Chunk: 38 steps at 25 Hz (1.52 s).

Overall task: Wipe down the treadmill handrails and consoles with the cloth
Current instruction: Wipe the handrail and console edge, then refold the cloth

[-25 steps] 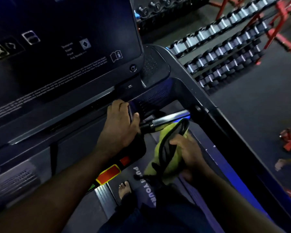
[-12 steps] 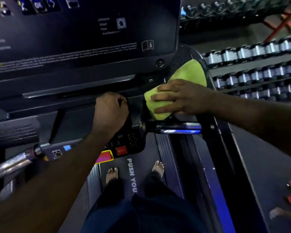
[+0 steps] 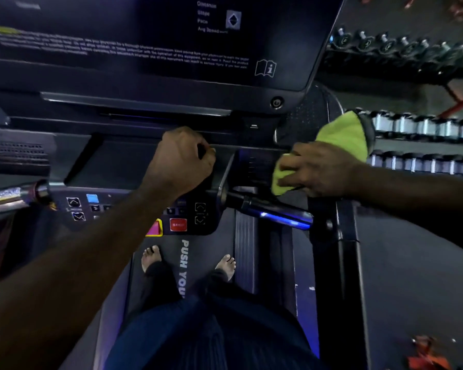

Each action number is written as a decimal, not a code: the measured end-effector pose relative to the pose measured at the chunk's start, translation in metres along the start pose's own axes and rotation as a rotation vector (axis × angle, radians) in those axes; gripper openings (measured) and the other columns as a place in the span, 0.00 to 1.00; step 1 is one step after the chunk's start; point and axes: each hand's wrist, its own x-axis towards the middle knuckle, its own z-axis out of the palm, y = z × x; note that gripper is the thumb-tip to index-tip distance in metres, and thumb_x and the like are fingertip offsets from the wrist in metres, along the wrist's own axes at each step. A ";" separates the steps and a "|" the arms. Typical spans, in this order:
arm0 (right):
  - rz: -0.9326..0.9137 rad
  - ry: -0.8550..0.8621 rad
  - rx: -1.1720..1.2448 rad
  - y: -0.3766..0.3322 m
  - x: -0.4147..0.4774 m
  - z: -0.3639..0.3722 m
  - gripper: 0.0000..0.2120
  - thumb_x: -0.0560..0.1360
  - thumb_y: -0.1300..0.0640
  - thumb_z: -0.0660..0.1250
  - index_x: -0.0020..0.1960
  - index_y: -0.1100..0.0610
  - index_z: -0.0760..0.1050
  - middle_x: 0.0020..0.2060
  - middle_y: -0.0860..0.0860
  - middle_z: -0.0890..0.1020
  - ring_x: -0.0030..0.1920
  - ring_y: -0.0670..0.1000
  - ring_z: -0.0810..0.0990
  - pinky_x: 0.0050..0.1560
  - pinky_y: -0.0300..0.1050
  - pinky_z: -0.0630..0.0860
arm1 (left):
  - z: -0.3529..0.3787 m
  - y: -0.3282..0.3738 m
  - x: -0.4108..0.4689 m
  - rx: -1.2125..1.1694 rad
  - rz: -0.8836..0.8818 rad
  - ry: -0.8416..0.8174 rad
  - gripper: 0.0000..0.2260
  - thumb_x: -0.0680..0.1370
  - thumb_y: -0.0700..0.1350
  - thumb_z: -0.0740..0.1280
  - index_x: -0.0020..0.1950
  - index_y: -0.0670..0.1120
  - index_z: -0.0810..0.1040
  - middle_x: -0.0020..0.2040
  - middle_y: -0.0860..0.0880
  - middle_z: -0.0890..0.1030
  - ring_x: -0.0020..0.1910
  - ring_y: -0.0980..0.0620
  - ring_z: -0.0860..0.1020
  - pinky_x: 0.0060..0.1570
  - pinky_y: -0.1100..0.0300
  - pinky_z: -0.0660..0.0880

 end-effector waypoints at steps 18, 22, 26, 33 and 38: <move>0.309 -0.105 0.002 -0.029 0.030 -0.007 0.12 0.73 0.51 0.60 0.46 0.47 0.83 0.46 0.48 0.78 0.42 0.56 0.76 0.36 0.45 0.69 | 0.008 0.008 -0.004 0.081 0.153 -0.179 0.17 0.81 0.51 0.68 0.64 0.42 0.81 0.62 0.46 0.80 0.64 0.45 0.75 0.63 0.53 0.73; 0.342 0.011 0.026 -0.043 0.067 -0.011 0.04 0.70 0.55 0.69 0.42 0.50 0.82 0.44 0.50 0.77 0.40 0.57 0.77 0.32 0.44 0.67 | 0.006 0.010 -0.006 0.108 0.148 -0.220 0.21 0.79 0.55 0.64 0.64 0.43 0.81 0.63 0.45 0.81 0.64 0.43 0.76 0.64 0.50 0.73; 0.505 -0.116 0.056 -0.022 -0.019 -0.021 0.11 0.67 0.56 0.72 0.48 0.48 0.86 0.44 0.49 0.78 0.42 0.57 0.77 0.35 0.43 0.65 | 0.003 0.009 -0.006 0.099 0.147 -0.226 0.17 0.81 0.52 0.68 0.66 0.44 0.81 0.65 0.46 0.81 0.67 0.45 0.75 0.68 0.51 0.71; 0.430 0.093 0.032 -0.057 0.081 -0.021 0.02 0.66 0.57 0.70 0.38 0.53 0.80 0.41 0.51 0.78 0.37 0.58 0.77 0.28 0.45 0.70 | 0.015 0.014 -0.006 0.185 0.183 -0.262 0.18 0.82 0.51 0.67 0.67 0.42 0.77 0.65 0.42 0.75 0.67 0.40 0.69 0.65 0.50 0.68; 0.535 0.031 -0.032 -0.038 0.004 -0.015 0.08 0.68 0.55 0.67 0.43 0.51 0.84 0.45 0.51 0.80 0.40 0.59 0.79 0.32 0.45 0.68 | 0.010 0.017 -0.014 0.228 0.363 -0.325 0.27 0.83 0.60 0.63 0.74 0.43 0.73 0.73 0.43 0.72 0.74 0.42 0.65 0.76 0.49 0.62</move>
